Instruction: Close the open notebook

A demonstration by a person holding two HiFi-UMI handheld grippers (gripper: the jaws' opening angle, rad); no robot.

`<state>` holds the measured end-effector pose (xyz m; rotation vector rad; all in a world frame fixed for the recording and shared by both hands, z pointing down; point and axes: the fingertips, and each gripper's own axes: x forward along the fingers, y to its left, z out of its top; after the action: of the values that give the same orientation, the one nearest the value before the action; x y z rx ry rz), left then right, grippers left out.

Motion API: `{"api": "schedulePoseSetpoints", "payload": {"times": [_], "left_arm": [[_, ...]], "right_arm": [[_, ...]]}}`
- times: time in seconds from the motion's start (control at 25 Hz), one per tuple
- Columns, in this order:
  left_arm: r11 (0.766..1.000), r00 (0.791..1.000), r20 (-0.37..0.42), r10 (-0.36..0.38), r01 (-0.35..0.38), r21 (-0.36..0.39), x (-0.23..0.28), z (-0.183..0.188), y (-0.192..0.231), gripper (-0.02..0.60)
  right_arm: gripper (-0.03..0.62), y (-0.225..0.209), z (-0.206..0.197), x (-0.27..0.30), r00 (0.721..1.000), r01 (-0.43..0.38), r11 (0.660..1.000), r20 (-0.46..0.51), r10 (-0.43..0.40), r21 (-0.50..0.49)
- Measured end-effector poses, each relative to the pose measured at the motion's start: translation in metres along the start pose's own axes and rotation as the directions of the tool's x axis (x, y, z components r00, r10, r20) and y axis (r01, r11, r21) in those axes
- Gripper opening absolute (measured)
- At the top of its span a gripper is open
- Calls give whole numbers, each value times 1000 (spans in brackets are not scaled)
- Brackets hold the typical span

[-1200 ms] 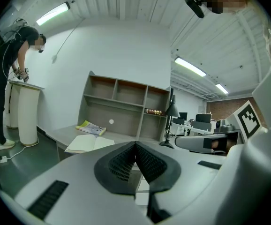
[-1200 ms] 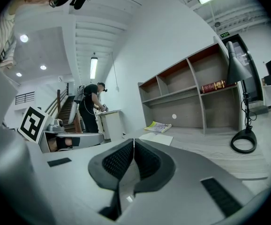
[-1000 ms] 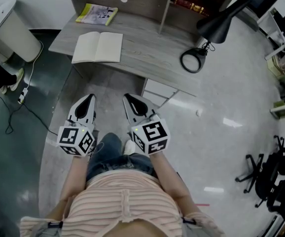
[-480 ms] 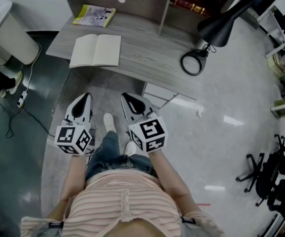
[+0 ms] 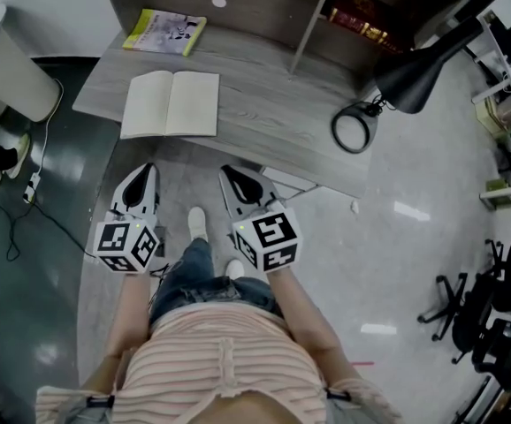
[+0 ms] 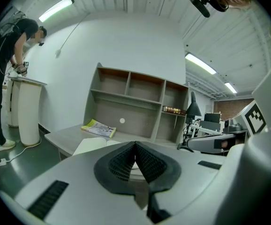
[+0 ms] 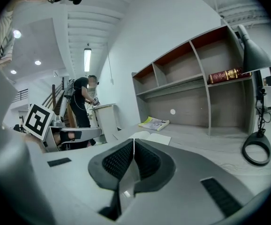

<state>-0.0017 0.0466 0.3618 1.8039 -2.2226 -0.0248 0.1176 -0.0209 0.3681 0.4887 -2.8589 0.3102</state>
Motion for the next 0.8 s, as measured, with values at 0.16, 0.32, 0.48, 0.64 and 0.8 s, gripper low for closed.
{"api": "schedulePoseSetpoints", "payload": {"times": [0.16, 0.32, 0.48, 0.64, 0.8], "left_arm": [[1000, 1000, -20, -4, 4, -3, 28, 8, 32, 11], [1000, 999, -48, -4, 3, -23, 51, 12, 66, 11], [999, 996, -84, -14, 11, -37, 70, 12, 98, 11], [999, 993, -113, -17, 11, -51, 86, 13, 124, 11], [998, 989, -147, -16, 6, -67, 100, 9, 153, 11]], "right_arm": [[18, -8, 8, 41, 1000, 8, 1000, -24, -8, 3], [18, -11, 15, 80, 998, 10, 1000, -60, -10, 9], [18, -9, 20, 117, 996, 11, 1000, -85, -10, 16], [18, -8, 19, 149, 992, 13, 1000, -123, -9, 25], [18, -5, 24, 180, 989, 18, 1000, -150, -14, 23]]}}
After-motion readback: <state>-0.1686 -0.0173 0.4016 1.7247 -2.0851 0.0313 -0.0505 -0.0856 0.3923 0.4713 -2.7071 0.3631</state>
